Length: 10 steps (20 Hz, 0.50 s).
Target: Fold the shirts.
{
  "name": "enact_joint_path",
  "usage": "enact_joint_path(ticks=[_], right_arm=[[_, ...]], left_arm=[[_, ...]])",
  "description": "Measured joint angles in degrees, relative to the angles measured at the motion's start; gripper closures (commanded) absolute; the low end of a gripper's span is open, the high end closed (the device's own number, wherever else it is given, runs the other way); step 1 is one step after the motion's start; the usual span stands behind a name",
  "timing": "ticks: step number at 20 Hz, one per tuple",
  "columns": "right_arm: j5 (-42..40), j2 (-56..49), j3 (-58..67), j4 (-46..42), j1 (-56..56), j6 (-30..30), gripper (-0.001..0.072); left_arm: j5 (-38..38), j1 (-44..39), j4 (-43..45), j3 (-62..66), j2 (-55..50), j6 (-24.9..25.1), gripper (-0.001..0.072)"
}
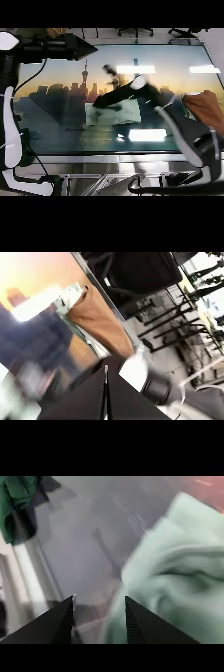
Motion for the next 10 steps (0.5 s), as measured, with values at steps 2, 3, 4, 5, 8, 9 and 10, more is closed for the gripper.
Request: enact_joint_path(ticks=[2,3,4,5,8,9,10], right_arm=[[-6.4,-3.0,0.0,-2.9,7.5,-2.9,0.0346],[-8.8,-3.2,0.0,-6.1,9.2,-2.9,0.0346],[-10.1,-2.7,0.0,-10.4,9.8,-0.8,0.0346],[-10.3,-1.5,0.0,-15.4,9.4,2.3,0.0346],[-7.4,3.3,0.1,-26.6,3.0,10.9,0.0344],[-5.3,4.9,0.1,-29.0,-0.6,13.3,0.0340],[-3.1,6.4,0.1,-30.6,-4.5,15.3,0.0293]], left_arm=[[-0.1,1.3,-0.4,-1.6,2.4,1.8,0.0694],[-0.2,1.6,-0.5,-2.2,3.1,2.7,0.0694],[-0.5,1.9,-0.6,-2.6,3.6,3.4,0.0694],[-0.5,2.1,-0.6,-2.9,3.9,3.9,0.0694],[-0.4,2.3,-0.8,-3.4,4.6,4.8,0.0694],[-0.3,2.4,-0.8,-3.5,4.7,4.8,0.0694],[-0.3,2.4,-0.8,-3.5,4.7,4.9,0.0694]])
